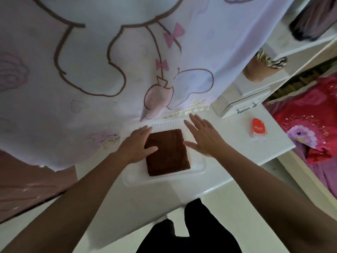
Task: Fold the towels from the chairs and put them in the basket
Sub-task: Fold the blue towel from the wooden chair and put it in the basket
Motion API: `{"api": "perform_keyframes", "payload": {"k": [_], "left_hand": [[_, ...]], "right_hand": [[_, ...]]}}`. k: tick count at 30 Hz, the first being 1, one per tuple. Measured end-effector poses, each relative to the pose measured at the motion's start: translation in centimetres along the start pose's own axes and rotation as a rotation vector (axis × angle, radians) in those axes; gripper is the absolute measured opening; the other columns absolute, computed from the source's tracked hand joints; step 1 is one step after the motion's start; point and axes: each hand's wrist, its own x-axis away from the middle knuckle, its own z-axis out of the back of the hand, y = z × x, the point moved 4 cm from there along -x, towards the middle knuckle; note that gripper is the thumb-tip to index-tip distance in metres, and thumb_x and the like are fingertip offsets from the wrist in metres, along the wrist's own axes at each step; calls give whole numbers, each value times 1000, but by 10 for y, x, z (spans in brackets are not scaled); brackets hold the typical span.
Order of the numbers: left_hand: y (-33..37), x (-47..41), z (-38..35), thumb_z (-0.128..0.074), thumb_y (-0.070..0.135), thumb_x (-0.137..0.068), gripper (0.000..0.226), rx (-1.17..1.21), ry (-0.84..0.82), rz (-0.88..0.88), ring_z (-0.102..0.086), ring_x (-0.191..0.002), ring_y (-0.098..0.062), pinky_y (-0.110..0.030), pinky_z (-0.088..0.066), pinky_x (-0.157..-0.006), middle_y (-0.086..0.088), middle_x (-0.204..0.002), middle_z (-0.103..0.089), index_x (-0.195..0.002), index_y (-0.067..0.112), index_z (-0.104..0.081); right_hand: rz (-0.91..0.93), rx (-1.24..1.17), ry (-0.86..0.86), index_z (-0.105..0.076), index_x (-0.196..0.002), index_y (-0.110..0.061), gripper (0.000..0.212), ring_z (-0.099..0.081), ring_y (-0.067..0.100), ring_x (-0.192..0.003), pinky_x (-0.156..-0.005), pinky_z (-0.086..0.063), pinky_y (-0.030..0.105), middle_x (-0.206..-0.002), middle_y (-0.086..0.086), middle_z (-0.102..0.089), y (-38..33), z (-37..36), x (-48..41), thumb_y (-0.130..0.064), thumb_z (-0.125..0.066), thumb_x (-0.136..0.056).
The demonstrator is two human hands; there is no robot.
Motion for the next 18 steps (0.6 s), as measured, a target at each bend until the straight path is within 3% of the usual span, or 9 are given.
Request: {"api": "perform_keyframes", "payload": {"k": [2, 4, 7, 10, 14, 18], "left_hand": [[24, 9, 28, -37, 55, -99, 69, -39, 186, -122, -21, -149, -22, -45, -27, -119, -1, -164, -19, -156, 23, -19], [52, 15, 52, -28, 54, -101, 62, -106, 337, -226, -26, -148, -24, -45, -30, -116, 0, -163, -23, -156, 24, -21], [98, 21, 75, -14, 63, -99, 67, -130, 418, -338, -17, -151, -25, -50, -29, -118, -1, -165, -16, -157, 29, -14], [142, 32, 88, -10, 66, -96, 71, -179, 483, -403, -3, -153, -27, -55, -19, -120, -3, -167, -3, -158, 31, -5], [233, 73, 109, -12, 65, -96, 72, -283, 612, -525, 1, -153, -32, -56, -14, -119, -9, -166, 2, -158, 29, -8], [339, 118, 116, -8, 63, -95, 74, -315, 662, -611, -7, -152, -35, -60, -17, -118, -12, -165, -9, -158, 24, -13]], "right_hand": [[-129, 5, 238, -16, -160, -19, 72, -5, 31, -154, -124, -15, 51, -167, 14, -4, 14, 32, 17, -59, -33, -101], [-242, 43, 381, -12, -160, -23, 73, -1, 31, -155, -125, -7, 48, -167, 14, 0, 28, 59, 34, -63, -30, -101], [-406, 82, 540, -3, -160, -27, 78, 6, 30, -154, -125, -2, 51, -166, 14, 10, 45, 96, 77, -68, -27, -99], [-437, 105, 619, -8, -160, -24, 82, 5, 33, -154, -123, -5, 57, -166, 19, 6, 53, 125, 120, -69, -34, -97], [-495, 178, 690, -8, -161, -23, 86, 5, 36, -154, -123, -2, 56, -165, 22, 6, 78, 166, 204, -70, -38, -95], [-657, 240, 726, 1, -160, -26, 87, 14, 32, -153, -124, 3, 54, -165, 17, 17, 107, 195, 324, -73, -29, -95]]}}
